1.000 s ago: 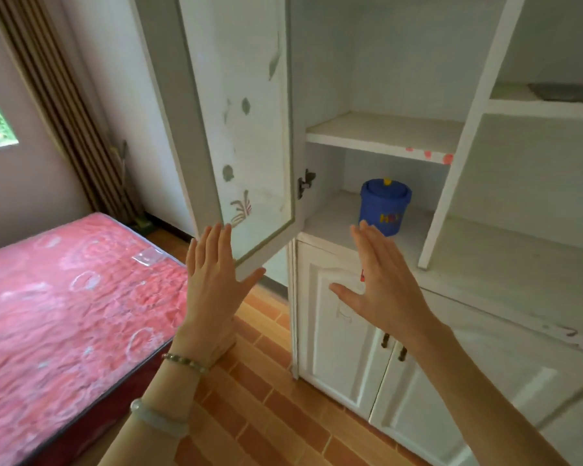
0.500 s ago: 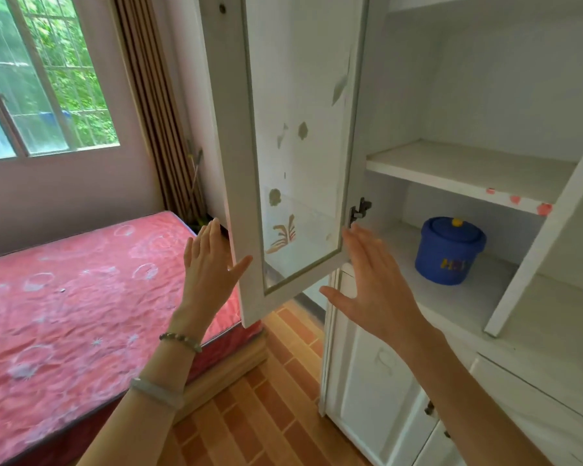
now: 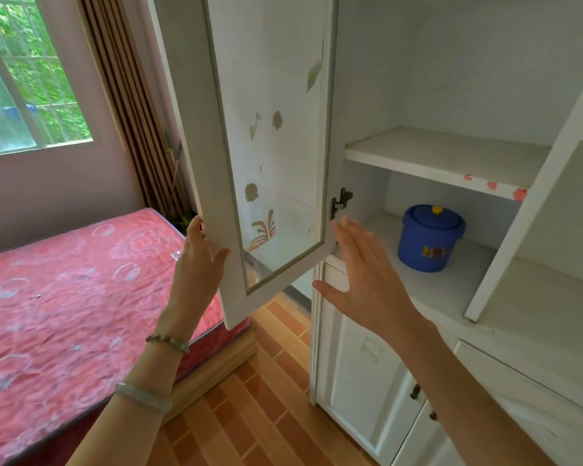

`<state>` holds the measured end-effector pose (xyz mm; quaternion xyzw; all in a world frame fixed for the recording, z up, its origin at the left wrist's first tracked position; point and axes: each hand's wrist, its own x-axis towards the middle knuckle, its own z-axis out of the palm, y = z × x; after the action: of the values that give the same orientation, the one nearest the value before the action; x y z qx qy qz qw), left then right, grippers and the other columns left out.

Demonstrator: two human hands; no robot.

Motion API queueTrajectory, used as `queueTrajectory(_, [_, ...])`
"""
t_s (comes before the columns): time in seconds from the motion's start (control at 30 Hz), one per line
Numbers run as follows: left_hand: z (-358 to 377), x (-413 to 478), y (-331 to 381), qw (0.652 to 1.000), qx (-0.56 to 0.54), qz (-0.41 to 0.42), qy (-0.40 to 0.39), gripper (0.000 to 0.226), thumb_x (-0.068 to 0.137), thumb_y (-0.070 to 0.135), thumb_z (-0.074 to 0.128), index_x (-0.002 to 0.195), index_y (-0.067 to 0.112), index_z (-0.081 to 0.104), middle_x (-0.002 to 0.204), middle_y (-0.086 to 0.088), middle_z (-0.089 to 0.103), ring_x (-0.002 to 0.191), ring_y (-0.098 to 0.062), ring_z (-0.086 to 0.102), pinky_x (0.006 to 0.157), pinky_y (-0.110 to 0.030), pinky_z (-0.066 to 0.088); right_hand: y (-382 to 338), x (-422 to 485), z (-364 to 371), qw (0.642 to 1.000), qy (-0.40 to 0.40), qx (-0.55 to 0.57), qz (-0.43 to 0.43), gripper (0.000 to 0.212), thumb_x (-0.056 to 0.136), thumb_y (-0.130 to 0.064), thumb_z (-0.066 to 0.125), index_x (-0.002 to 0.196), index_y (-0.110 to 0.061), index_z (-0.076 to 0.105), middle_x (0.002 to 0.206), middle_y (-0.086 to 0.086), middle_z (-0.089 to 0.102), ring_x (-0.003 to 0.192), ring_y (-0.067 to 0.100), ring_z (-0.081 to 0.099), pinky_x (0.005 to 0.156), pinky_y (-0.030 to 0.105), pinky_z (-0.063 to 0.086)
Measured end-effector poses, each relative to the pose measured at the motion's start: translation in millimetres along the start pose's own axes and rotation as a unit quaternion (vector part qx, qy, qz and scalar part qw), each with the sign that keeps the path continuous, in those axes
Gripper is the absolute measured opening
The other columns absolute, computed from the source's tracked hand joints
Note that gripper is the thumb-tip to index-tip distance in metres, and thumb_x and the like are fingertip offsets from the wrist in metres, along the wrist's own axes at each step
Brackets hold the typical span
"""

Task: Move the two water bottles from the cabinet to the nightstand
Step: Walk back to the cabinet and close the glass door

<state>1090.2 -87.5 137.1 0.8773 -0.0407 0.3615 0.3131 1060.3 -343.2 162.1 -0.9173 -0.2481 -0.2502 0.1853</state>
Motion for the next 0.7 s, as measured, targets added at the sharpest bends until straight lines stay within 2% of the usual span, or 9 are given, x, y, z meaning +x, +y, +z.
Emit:
queueTrajectory(0.13, [5,-11,13,0.999,-0.004,-0.010,0.033,0.052,0.087,0.002,0.055,0.131,0.006,0.029,0.119,-0.020,0.055,0.098,-0.031,0.059,0.070,-0.033,0.048,11,-12,-11,1.000,-0.004,0.004,-0.005,0.084,0.080,-0.060,0.039,0.143,-0.010,0.015,0.150,0.015,0.020,0.138,0.026,0.015,0.110,0.040,0.011])
queueTrajectory(0.27, [19,-32,37,0.998,-0.009,-0.035,0.059,0.050,0.089,0.003,0.049,0.132,0.016,0.028,0.119,-0.016,0.054,0.097,-0.031,0.058,0.071,-0.043,0.053,29,-35,-28,1.000,-0.008,0.001,-0.011,0.082,0.080,-0.048,0.055,0.142,-0.008,0.019,0.149,0.016,0.023,0.137,0.028,0.019,0.109,0.043,0.018])
queueTrajectory(0.33, [27,-46,55,0.998,-0.009,-0.016,0.065,0.051,0.089,0.004,0.050,0.134,0.015,0.027,0.120,-0.017,0.053,0.099,-0.031,0.057,0.074,-0.046,0.053,39,-46,-37,1.000,-0.010,-0.006,-0.013,0.083,0.081,-0.044,0.061,0.142,-0.007,0.019,0.150,0.016,0.021,0.137,0.026,0.017,0.110,0.042,0.017])
queueTrajectory(0.5, [52,-76,103,0.998,-0.011,0.030,0.060,0.054,0.088,0.010,0.054,0.136,0.005,0.029,0.115,-0.019,0.053,0.095,-0.030,0.059,0.073,-0.041,0.053,61,-73,-61,1.000,-0.009,-0.003,-0.012,0.085,0.080,-0.040,0.065,0.143,-0.009,0.017,0.151,0.014,0.019,0.137,0.025,0.016,0.109,0.042,0.018])
queueTrajectory(0.6, [73,-89,131,0.996,-0.012,0.076,0.047,0.058,0.088,0.014,0.055,0.138,0.004,0.027,0.113,-0.019,0.054,0.097,-0.026,0.055,0.083,-0.035,0.048,76,-89,-76,1.000,-0.005,-0.009,-0.008,0.084,0.080,-0.039,0.066,0.142,-0.008,0.018,0.150,0.015,0.020,0.138,0.025,0.016,0.110,0.044,0.020])
queueTrajectory(0.7, [99,-96,164,0.992,-0.009,0.118,0.039,0.059,0.087,0.017,0.058,0.137,0.004,0.028,0.124,-0.022,0.050,0.109,-0.031,0.051,0.092,-0.039,0.047,95,-105,-90,1.000,-0.004,-0.026,0.006,0.085,0.081,-0.042,0.064,0.143,-0.009,0.016,0.152,0.013,0.017,0.139,0.023,0.013,0.111,0.039,0.014])
